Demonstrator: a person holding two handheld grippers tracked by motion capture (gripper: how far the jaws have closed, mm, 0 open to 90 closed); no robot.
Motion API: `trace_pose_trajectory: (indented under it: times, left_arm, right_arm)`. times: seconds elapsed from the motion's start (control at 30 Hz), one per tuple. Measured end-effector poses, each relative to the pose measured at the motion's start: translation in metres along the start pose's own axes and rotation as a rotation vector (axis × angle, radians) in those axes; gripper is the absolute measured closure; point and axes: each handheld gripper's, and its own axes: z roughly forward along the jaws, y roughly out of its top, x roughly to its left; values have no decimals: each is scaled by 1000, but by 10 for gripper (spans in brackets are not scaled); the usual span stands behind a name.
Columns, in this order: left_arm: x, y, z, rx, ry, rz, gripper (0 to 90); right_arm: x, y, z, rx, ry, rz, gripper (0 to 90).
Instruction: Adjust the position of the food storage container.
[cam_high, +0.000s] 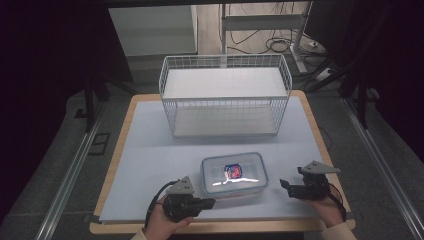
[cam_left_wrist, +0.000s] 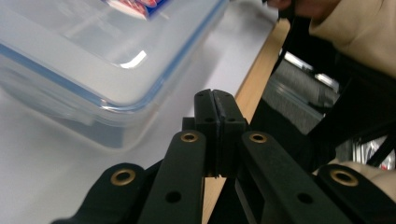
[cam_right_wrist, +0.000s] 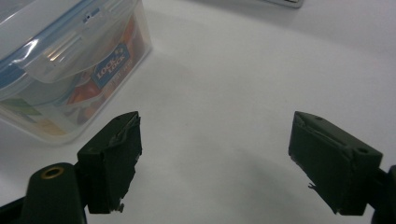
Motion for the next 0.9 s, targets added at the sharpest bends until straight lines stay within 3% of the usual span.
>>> trace_pose_trajectory:
  times: [0.13, 0.4, 0.5, 0.6, 0.73, 0.9]
  left_arm:
    - [0, -2, 12, 38, 18, 21, 897]
    - [7, -4, 23, 66, 62, 4, 896]
    - [9, -3, 25, 65, 89, 5, 896]
    - [12, -3, 27, 67, 78, -11, 897]
    - [13, -3, 29, 75, 91, -8, 898]
    - [21, -3, 25, 61, 113, -37, 898]
  right_arm:
    - [0, 0, 0, 0, -1, 1, 176]
    - [1, 0, 1, 3, -2, -1, 176]
    - [0, 0, 2, 6, -5, -1, 176]
    - [1, -1, 2, 8, -6, -3, 176]
    - [0, -1, 1, 7, -8, -2, 176]
    - [0, -1, 1, 6, -10, 0, 176]
